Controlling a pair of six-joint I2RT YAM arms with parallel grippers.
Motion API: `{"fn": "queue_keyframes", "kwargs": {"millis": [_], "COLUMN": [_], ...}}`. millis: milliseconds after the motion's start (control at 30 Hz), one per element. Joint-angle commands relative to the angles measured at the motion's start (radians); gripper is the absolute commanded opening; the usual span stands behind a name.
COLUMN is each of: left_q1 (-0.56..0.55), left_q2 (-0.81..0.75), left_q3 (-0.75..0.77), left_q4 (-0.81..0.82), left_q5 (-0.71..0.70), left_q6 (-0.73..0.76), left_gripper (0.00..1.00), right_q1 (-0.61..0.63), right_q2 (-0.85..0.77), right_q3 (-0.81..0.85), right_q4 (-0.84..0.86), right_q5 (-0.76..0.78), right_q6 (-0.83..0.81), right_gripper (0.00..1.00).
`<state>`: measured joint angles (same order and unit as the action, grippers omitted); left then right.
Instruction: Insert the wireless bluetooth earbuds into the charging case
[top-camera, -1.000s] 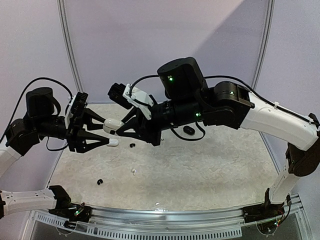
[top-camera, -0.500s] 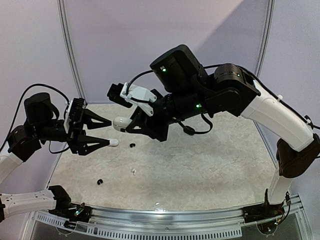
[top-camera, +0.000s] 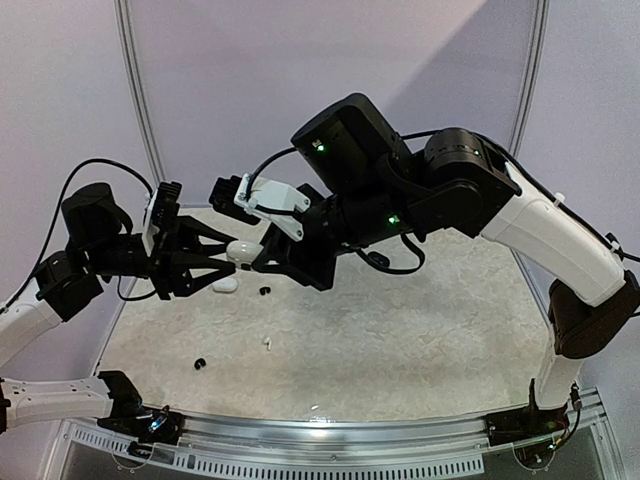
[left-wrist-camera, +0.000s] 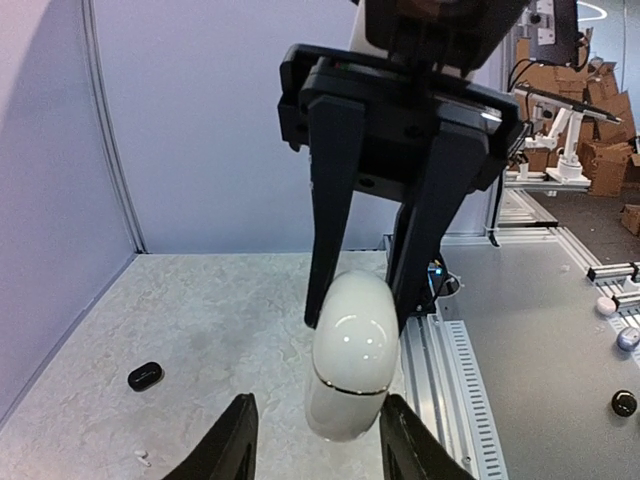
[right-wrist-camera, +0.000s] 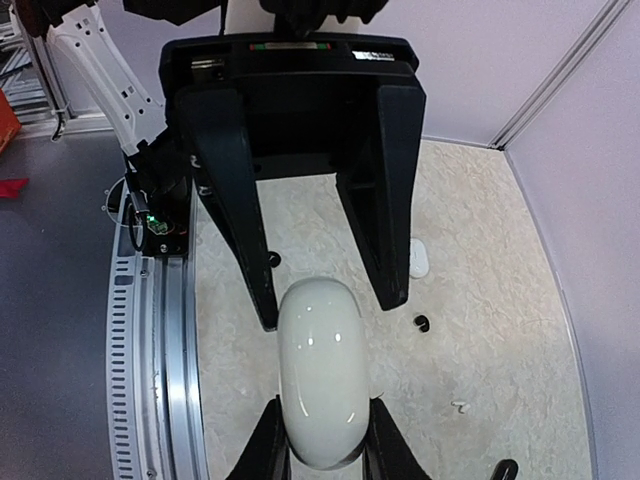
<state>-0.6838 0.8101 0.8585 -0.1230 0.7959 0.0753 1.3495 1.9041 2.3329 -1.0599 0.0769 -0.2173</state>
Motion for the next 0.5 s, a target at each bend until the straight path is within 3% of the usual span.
{"fn": "queue_keyframes", "kwargs": {"millis": [0,467], "left_q1": [-0.029,-0.042], "left_q2": [-0.004,0.009], "left_q3": [-0.020,-0.005], "left_q4": [0.012,-0.021], "left_q5": [0.027,0.043], "left_q6": [-0.011,0.034], "left_gripper": [0.43,0.25], "right_q1": [0.007,0.008], "right_q2": [0.020,0.017], "right_q3": [0.022,0.020], "right_q4": [0.004,0.026], "right_q5": [0.014,0.004], "right_q6": [0.009,-0.013], "right_gripper": [0.00,0.00]}}
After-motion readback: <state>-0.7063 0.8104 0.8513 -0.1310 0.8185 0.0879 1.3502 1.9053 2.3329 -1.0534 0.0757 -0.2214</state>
